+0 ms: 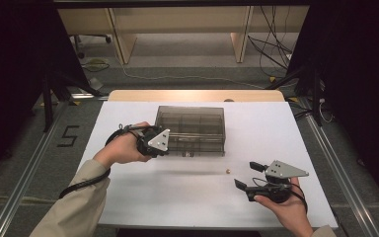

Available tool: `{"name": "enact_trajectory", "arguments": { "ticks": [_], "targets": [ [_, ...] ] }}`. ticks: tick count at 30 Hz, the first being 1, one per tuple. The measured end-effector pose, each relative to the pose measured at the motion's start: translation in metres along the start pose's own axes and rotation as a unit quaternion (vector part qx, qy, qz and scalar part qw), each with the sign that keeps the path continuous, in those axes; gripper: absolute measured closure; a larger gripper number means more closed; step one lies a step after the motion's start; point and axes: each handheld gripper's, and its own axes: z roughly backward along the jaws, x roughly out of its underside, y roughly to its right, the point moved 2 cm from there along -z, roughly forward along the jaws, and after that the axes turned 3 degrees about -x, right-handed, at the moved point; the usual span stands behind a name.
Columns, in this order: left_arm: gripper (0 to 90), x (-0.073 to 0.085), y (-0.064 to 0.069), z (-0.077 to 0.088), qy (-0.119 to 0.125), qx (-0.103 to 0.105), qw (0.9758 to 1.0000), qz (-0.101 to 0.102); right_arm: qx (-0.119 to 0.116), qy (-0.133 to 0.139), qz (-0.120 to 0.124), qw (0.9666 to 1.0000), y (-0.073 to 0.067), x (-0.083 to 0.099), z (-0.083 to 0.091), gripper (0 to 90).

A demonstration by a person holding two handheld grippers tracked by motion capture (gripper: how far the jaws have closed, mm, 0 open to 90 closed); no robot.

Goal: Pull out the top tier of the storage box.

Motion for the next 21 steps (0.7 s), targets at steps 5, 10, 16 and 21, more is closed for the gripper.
{"name": "enact_trajectory", "arguments": {
  "ticks": [5,10,16,21],
  "targets": [
    [84.8,0.0005,0.0020,0.0008,0.001,0.002,1.0000,-0.001,0.000,0.000,-0.001,1.0000,0.0000,0.0000,0.0000,17.1],
    [84.8,0.0005,0.0038,0.0014,0.001,0.003,1.0000,-0.001,0.000,0.000,0.000,1.0000,-0.0001,-0.0001,0.0000,17.1],
    [84.8,0.0008,0.0053,0.0023,0.001,0.001,1.0000,-0.004,0.001,0.000,0.000,1.0000,0.0000,0.0000,0.0001,17.1],
    [84.8,0.0012,0.0067,0.0027,0.001,0.001,1.0000,-0.005,0.001,0.000,0.000,1.0000,0.0000,0.0000,0.0001,17.1]
  ]
}}
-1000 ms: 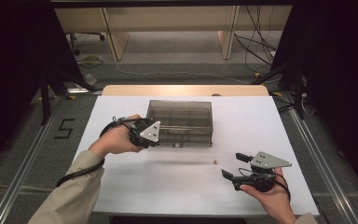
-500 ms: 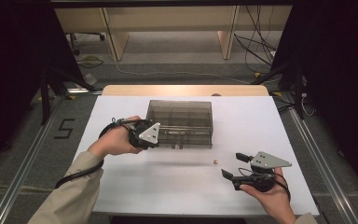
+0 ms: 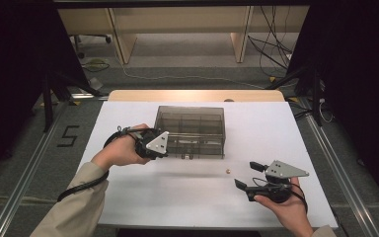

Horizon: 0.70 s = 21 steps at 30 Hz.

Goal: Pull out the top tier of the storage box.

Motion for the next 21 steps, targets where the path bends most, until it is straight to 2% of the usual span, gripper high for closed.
{"name": "enact_trajectory", "arguments": {
  "ticks": [21],
  "targets": [
    [84.8,-0.0008,0.0080,0.0022,-0.002,-0.001,1.0000,-0.003,0.000,-0.001,0.001,1.0000,0.0000,0.0000,0.0000,17.2]
  ]
}}
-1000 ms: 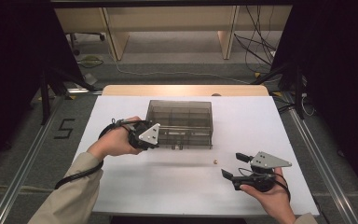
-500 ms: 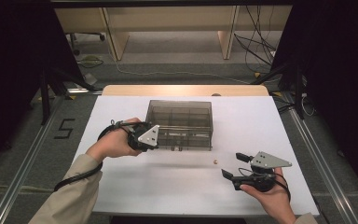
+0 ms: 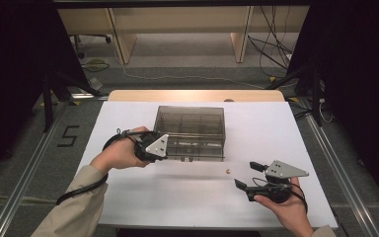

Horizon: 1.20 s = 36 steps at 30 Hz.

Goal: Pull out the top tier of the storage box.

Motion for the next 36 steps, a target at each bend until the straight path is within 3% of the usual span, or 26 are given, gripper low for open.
{"name": "enact_trajectory", "arguments": {
  "ticks": [36],
  "targets": [
    [84.9,-0.0016,0.0103,0.0016,-0.001,0.000,1.0000,0.000,0.000,0.000,-0.001,1.0000,-0.0001,0.0000,-0.0003,17.2]
  ]
}}
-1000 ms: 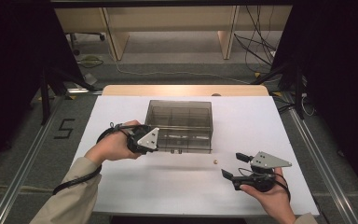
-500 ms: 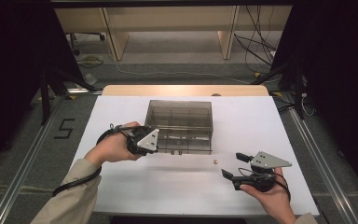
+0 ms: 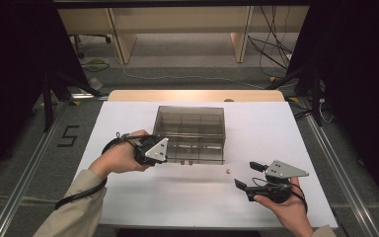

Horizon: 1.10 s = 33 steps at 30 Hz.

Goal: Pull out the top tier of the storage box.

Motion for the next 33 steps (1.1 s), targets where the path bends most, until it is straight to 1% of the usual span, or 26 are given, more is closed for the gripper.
{"name": "enact_trajectory", "arguments": {
  "ticks": [8,13,24,28,30,31,33],
  "targets": [
    [84.9,0.0001,0.0018,0.0007,-0.001,-0.003,1.0000,-0.005,0.000,0.001,0.000,1.0000,-0.0001,-0.0001,-0.0001,17.2],
    [84.9,0.0000,0.0023,0.0008,-0.002,-0.001,1.0000,-0.005,0.000,0.001,0.000,1.0000,0.0001,-0.0001,0.0001,17.2],
    [84.7,-0.0008,0.0036,0.0005,-0.003,-0.006,1.0000,0.001,0.000,0.001,-0.001,1.0000,0.0000,-0.0001,0.0000,17.2],
    [84.4,-0.0004,0.0040,0.0009,-0.004,-0.008,1.0000,-0.001,0.000,0.000,0.000,1.0000,-0.0001,0.0000,0.0000,17.2],
    [84.1,-0.0003,0.0041,0.0008,-0.004,-0.011,0.9999,0.001,0.000,-0.001,0.000,1.0000,0.0000,0.0000,0.0002,17.2],
    [83.9,0.0001,0.0037,0.0009,-0.004,-0.016,0.9999,0.001,0.000,0.000,-0.001,1.0000,-0.0001,-0.0001,0.0001,17.2],
    [83.2,0.0006,0.0032,0.0016,0.001,-0.019,0.9998,0.008,0.000,-0.001,0.000,1.0000,0.0000,0.0000,0.0001,17.2]
  ]
}}
